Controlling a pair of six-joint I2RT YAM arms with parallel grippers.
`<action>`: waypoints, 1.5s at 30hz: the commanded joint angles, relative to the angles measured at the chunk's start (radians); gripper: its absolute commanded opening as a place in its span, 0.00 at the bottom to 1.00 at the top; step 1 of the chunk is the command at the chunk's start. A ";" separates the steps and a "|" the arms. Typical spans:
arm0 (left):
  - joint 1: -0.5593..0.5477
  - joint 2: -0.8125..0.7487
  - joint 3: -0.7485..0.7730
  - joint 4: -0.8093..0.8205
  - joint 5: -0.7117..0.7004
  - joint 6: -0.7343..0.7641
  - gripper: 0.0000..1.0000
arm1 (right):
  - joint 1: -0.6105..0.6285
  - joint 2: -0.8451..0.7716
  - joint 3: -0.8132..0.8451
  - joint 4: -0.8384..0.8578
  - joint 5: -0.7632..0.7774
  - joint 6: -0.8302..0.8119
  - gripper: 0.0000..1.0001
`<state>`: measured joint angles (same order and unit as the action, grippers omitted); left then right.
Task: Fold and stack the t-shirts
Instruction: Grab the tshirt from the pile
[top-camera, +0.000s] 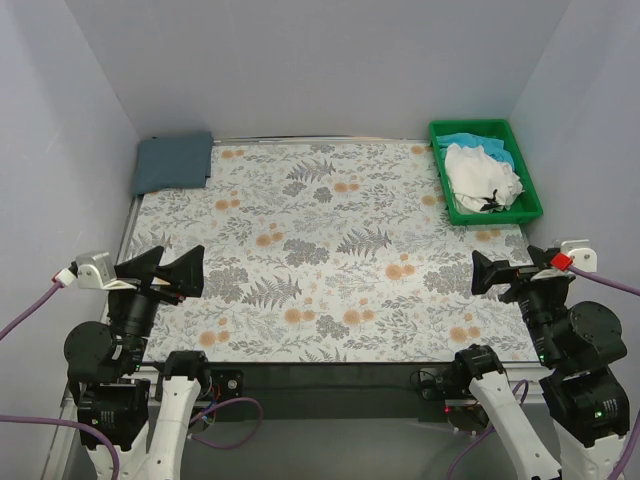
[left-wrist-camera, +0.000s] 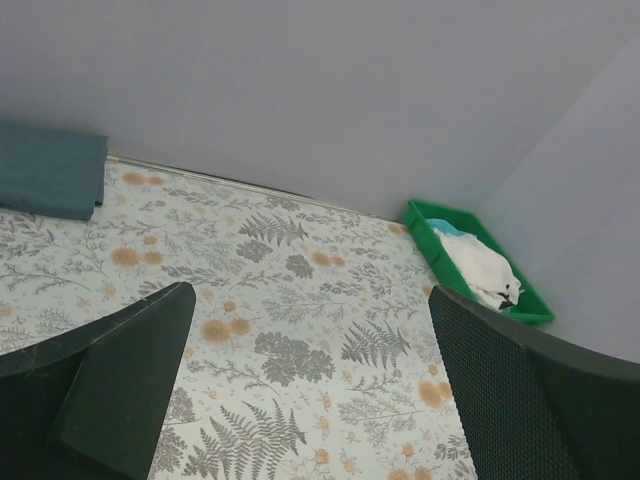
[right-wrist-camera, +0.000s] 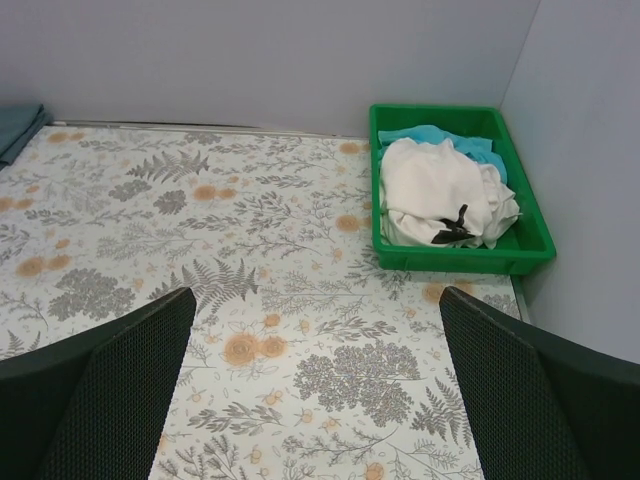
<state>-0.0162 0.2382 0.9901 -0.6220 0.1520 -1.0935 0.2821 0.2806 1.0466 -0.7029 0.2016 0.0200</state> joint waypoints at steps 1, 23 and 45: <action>0.001 0.012 0.007 -0.036 -0.011 -0.014 0.98 | 0.005 0.006 -0.007 0.028 0.044 0.024 0.98; 0.001 -0.020 -0.323 -0.062 0.152 -0.275 0.98 | -0.234 1.112 0.254 0.204 0.141 0.162 0.95; -0.037 0.099 -0.203 -0.150 0.123 -0.192 0.92 | -0.458 1.671 0.420 0.477 -0.087 0.058 0.30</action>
<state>-0.0498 0.3302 0.7521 -0.7307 0.2817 -1.3048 -0.1703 1.9701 1.4475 -0.3004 0.1429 0.1303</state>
